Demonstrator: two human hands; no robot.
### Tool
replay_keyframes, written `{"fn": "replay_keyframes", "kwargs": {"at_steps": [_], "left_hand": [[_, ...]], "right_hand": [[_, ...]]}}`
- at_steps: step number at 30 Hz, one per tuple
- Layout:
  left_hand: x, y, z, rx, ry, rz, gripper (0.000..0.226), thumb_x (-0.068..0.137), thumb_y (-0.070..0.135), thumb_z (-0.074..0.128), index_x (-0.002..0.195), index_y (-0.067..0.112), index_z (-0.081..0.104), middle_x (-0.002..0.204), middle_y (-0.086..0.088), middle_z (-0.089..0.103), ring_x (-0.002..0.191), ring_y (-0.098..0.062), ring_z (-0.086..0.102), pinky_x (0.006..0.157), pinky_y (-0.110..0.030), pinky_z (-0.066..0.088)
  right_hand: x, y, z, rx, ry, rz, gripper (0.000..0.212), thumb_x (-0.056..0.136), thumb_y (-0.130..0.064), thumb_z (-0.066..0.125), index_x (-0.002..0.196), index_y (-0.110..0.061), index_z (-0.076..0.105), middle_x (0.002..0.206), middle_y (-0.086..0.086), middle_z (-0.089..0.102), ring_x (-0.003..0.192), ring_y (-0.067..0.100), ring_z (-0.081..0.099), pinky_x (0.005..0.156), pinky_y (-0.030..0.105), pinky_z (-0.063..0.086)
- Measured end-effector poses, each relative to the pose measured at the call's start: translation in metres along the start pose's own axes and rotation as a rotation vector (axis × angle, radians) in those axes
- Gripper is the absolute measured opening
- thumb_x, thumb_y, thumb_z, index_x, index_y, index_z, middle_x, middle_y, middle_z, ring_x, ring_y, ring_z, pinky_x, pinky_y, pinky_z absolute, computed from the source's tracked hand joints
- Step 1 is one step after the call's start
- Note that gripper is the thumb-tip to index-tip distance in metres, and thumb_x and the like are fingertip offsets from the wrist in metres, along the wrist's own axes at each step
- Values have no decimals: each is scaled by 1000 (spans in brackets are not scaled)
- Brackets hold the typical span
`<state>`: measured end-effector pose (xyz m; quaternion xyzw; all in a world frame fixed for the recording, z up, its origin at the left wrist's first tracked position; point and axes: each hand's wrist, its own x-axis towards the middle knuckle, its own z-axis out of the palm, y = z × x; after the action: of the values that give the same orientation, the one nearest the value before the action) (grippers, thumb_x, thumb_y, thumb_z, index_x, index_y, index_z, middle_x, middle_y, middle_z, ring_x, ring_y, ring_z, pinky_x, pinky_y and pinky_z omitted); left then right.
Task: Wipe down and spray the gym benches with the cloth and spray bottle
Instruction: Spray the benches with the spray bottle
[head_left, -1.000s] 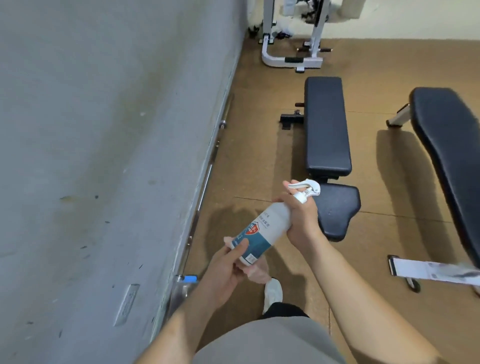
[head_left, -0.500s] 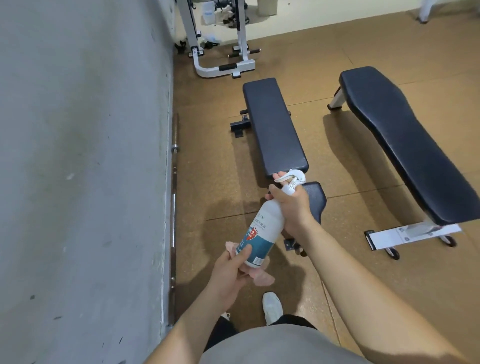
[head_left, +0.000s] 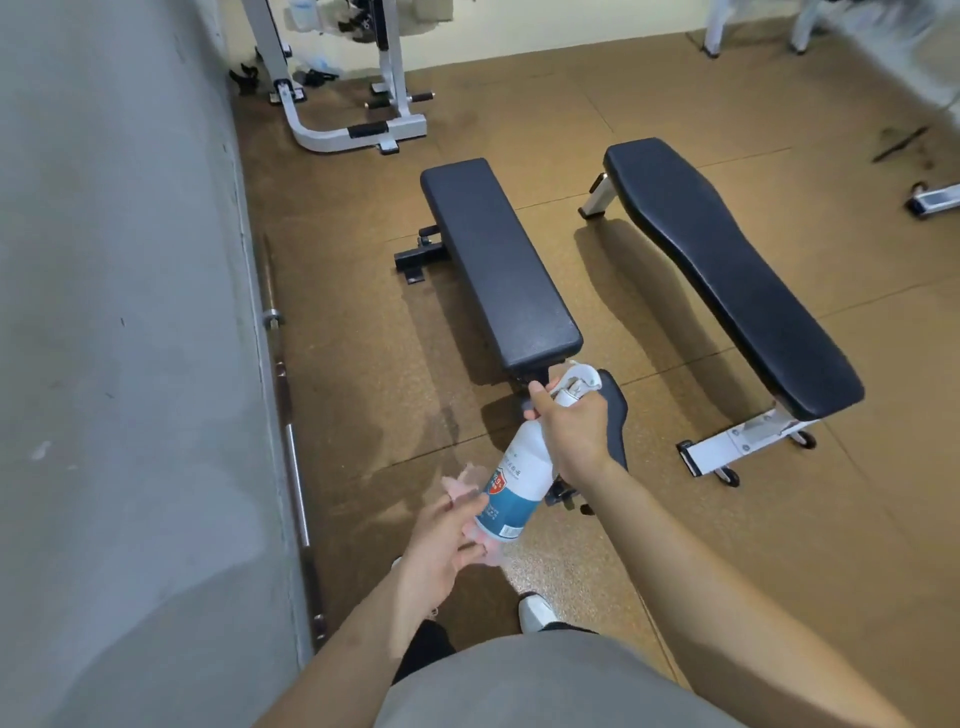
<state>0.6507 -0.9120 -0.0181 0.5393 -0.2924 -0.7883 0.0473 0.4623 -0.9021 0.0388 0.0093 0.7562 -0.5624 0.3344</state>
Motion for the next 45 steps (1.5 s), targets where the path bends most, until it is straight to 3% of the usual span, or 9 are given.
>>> {"fn": "replay_keyframes", "kwargs": {"at_steps": [7, 12, 19, 24, 28, 34, 39, 42, 45], "left_hand": [[25, 35, -28, 51, -92, -115, 41, 87, 29, 81, 124, 18, 69, 120, -6, 76, 111, -26, 72, 83, -37, 56], [42, 54, -33, 92, -77, -151, 43, 83, 27, 85, 122, 20, 69, 119, -8, 76, 109, -27, 73, 86, -40, 59], [62, 83, -25, 204, -46, -192, 45, 80, 29, 86, 123, 24, 72, 126, -7, 72, 113, -28, 70, 99, -43, 55], [76, 107, -16, 297, -11, -175, 37, 86, 25, 83, 120, 17, 71, 114, -10, 78, 101, -31, 76, 76, -36, 61], [82, 118, -7, 349, -37, -164, 28, 90, 22, 79, 116, 17, 71, 108, -8, 79, 94, -29, 78, 60, -29, 61], [103, 137, -2, 464, -48, -215, 19, 89, 22, 81, 106, 26, 72, 115, -4, 74, 104, -25, 75, 83, -40, 64], [129, 168, -4, 601, -96, -274, 27, 86, 24, 83, 107, 27, 67, 118, -6, 73, 102, -25, 75, 74, -35, 62], [142, 196, -7, 662, -114, -280, 26, 84, 26, 85, 103, 26, 67, 119, -8, 70, 104, -25, 71, 80, -37, 60], [155, 219, -11, 759, -178, -322, 74, 59, 49, 94, 125, 27, 67, 124, -5, 68, 114, -28, 66, 99, -49, 57]], "right_hand": [[4, -14, 42, -94, -31, -190, 23, 94, -19, 72, 114, -13, 65, 96, -4, 72, 71, 11, 74, 68, 28, 61], [21, -13, 46, -83, 72, -96, 19, 94, -28, 72, 87, -14, 62, 76, 9, 69, 57, 13, 66, 61, 31, 55], [52, -11, 48, 50, 9, -100, 18, 93, -8, 71, 110, -6, 66, 98, 8, 71, 68, 11, 66, 59, 21, 53], [76, -6, 44, 207, 114, 15, 18, 90, -16, 76, 80, -13, 61, 68, 11, 61, 51, 16, 59, 61, 34, 50], [87, -5, 40, 325, 109, -14, 18, 88, -4, 75, 98, -16, 67, 104, 8, 72, 69, 19, 63, 67, 34, 54], [95, -1, 40, 381, 316, 116, 22, 90, -13, 77, 75, -16, 60, 59, 2, 61, 53, 21, 58, 60, 35, 50], [102, -16, 49, 375, 421, 65, 19, 91, 2, 70, 101, -12, 62, 87, 1, 66, 58, 12, 60, 56, 25, 55], [102, -24, 62, 361, 567, 115, 15, 92, -10, 73, 86, -15, 61, 79, 6, 65, 52, 10, 61, 57, 27, 54], [104, -31, 77, 362, 685, 183, 22, 90, -20, 77, 79, -17, 58, 73, 8, 64, 57, 15, 61, 59, 28, 53]]}}
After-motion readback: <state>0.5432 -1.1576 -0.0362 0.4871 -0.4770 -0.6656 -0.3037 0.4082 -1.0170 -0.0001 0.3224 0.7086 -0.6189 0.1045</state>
